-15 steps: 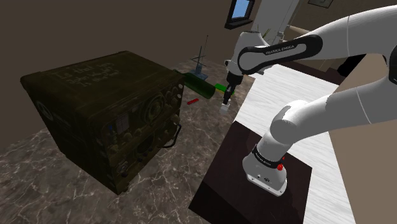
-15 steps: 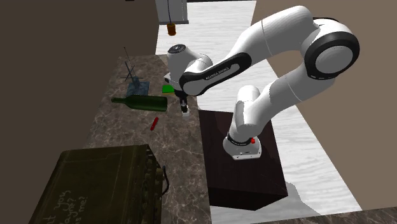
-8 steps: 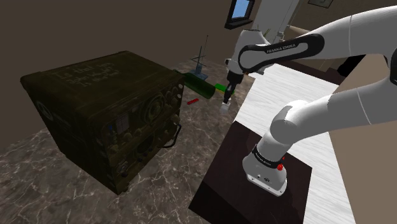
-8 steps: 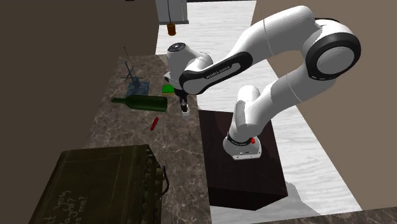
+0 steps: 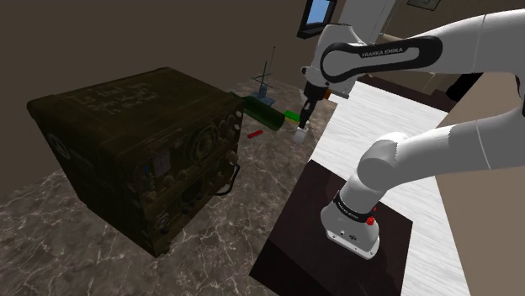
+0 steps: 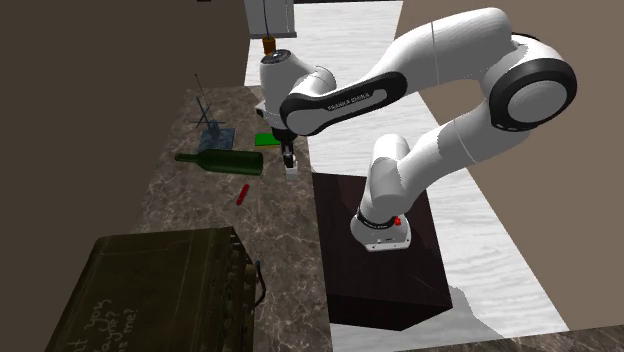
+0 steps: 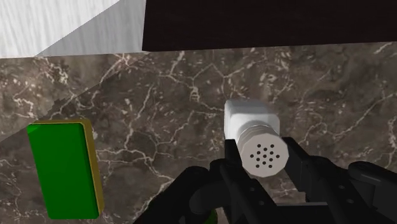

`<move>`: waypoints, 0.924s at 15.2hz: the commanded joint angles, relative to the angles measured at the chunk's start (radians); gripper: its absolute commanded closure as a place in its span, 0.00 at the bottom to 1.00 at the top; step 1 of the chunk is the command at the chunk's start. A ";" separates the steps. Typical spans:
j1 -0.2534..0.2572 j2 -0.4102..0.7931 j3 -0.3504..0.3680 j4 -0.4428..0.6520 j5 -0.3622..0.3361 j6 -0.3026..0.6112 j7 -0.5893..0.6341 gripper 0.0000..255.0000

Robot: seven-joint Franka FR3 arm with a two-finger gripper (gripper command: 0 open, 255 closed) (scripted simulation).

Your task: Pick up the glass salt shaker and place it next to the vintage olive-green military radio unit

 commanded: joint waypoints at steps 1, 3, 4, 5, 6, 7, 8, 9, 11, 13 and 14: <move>0.001 -0.007 0.003 0.022 0.003 -0.030 0.000 1.00; 0.002 -0.016 0.006 0.044 0.006 -0.061 -0.001 1.00; 0.003 -0.020 0.008 0.056 0.007 -0.076 -0.001 1.00; 0.003 -0.023 0.009 0.067 0.009 -0.091 -0.001 1.00; 0.004 -0.026 0.011 0.079 0.010 -0.106 -0.001 1.00; 0.004 -0.029 0.012 0.091 0.012 -0.120 -0.001 1.00; 0.005 -0.032 0.014 0.103 0.013 -0.135 -0.002 1.00; 0.006 -0.034 0.015 0.115 0.014 -0.149 -0.002 1.00; 0.007 -0.038 0.018 0.139 0.017 -0.178 -0.002 1.00; 0.008 -0.040 0.021 0.165 0.019 -0.205 -0.003 1.00; 0.008 -0.041 0.022 0.178 0.021 -0.219 -0.003 1.00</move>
